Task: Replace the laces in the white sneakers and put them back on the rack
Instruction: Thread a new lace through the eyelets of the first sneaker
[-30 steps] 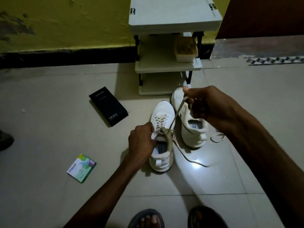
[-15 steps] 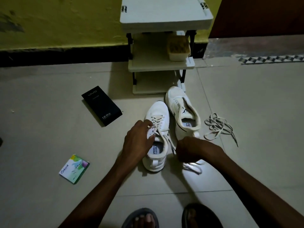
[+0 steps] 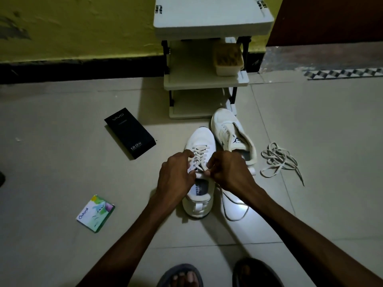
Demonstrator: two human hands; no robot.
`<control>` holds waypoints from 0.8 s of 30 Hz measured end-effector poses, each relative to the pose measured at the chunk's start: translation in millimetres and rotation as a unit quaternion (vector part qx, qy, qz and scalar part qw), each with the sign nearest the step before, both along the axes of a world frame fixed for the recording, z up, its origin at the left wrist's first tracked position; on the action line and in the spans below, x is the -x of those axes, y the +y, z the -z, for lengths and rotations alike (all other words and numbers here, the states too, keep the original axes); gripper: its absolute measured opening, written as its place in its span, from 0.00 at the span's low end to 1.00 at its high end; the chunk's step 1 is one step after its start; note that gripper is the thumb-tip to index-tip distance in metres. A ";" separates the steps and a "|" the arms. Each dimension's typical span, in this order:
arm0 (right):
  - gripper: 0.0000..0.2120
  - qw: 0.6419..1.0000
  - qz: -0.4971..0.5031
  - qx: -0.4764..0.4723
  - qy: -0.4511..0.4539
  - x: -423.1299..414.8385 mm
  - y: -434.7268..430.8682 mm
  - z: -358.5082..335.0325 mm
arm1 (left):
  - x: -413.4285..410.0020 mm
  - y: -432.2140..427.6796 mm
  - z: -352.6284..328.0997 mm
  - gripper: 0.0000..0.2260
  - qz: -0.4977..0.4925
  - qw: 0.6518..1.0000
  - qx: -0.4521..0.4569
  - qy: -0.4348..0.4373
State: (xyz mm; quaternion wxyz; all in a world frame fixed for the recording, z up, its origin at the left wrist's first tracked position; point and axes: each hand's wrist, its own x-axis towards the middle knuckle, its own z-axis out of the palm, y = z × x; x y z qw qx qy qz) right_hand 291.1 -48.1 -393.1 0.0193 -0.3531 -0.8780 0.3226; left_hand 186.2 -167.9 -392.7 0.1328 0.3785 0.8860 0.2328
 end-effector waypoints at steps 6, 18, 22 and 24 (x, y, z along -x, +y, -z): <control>0.13 0.999 0.016 0.007 -0.030 -0.8 -3.0 -4.5 | -8.3 -3.7 1.9 0.19 -0.032 0.999 -0.019 0.008; 0.13 0.986 0.027 0.128 -0.100 17.5 6.3 -20.1 | -14.7 2.9 -7.8 0.16 -0.002 0.998 0.022 0.053; 0.10 0.982 -0.047 -0.073 -0.170 17.5 0.9 -24.9 | -19.0 4.4 -9.4 0.12 -0.026 0.998 0.014 0.057; 0.12 0.977 -0.049 -0.103 -0.178 14.2 -3.3 -23.7 | -20.7 5.1 -9.4 0.11 -0.034 0.998 0.012 0.057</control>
